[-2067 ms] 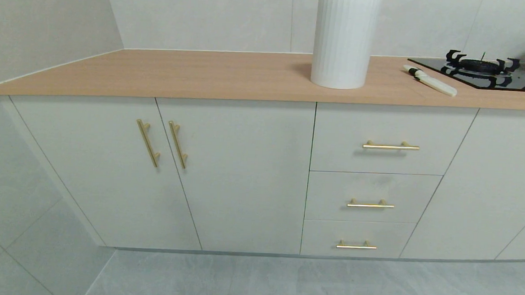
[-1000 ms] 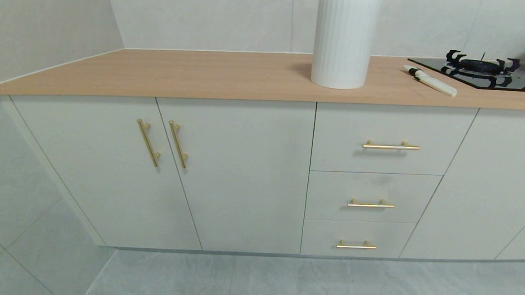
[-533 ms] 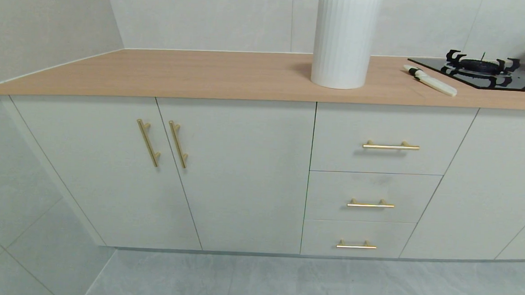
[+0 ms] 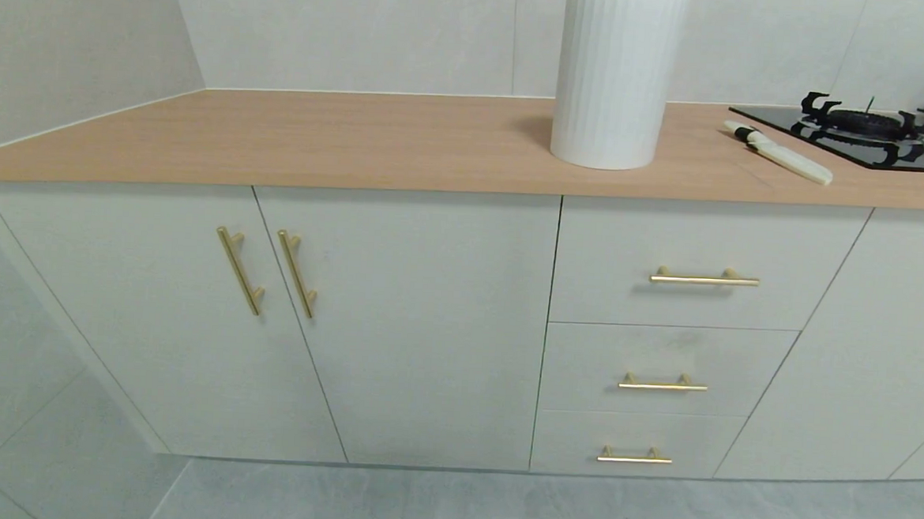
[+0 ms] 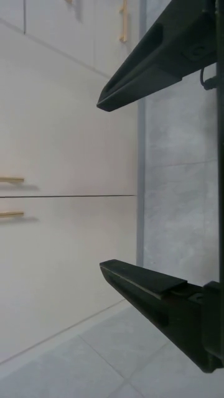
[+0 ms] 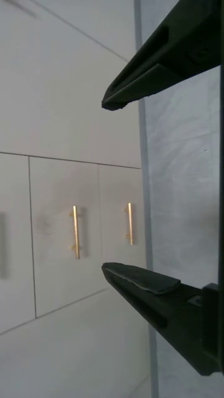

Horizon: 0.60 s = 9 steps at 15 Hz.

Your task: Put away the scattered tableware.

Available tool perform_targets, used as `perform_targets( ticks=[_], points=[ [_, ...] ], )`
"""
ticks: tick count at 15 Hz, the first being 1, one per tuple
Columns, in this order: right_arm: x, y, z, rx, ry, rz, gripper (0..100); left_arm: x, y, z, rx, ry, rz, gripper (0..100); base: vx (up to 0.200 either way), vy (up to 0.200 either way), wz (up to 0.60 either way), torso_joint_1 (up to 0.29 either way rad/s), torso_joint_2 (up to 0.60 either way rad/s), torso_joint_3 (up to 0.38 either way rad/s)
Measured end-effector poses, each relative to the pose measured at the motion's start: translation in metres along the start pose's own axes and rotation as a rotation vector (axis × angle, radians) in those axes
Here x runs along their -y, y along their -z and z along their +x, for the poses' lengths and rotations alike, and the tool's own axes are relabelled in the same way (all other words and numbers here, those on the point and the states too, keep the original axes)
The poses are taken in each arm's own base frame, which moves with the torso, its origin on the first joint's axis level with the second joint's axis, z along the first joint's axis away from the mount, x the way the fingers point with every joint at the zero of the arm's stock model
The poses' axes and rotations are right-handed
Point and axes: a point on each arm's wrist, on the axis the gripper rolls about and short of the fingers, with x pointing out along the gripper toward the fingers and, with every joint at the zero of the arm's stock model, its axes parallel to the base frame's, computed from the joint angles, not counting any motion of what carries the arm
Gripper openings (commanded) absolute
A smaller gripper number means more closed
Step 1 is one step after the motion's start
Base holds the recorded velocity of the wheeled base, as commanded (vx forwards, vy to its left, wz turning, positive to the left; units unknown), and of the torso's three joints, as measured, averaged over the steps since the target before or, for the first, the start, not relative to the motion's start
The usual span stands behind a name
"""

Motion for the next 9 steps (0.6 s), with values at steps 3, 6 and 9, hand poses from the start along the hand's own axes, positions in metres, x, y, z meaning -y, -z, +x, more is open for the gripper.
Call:
perform_targets(
  ticks=[3, 6, 9],
  points=[
    [0.0000, 0.0000, 0.0000, 0.000, -0.001, 0.000, 100, 0.0000, 0.0000, 0.0000, 0.000, 0.000, 0.000, 100, 0.200, 0.000, 0.00, 0.006, 0.01, -0.001],
    [0.0000, 0.0000, 0.0000, 0.000, -0.001, 0.000, 100, 0.0000, -0.0002, 0.0000, 0.001, 0.000, 0.000, 100, 0.200, 0.000, 0.00, 0.002, 0.00, 0.002],
    [0.0000, 0.0000, 0.0000, -0.001, -0.001, 0.001, 100, 0.0000, 0.0000, 0.0000, 0.000, -0.001, 0.000, 100, 0.200, 0.000, 0.00, -0.001, 0.00, 0.001]
  ],
)
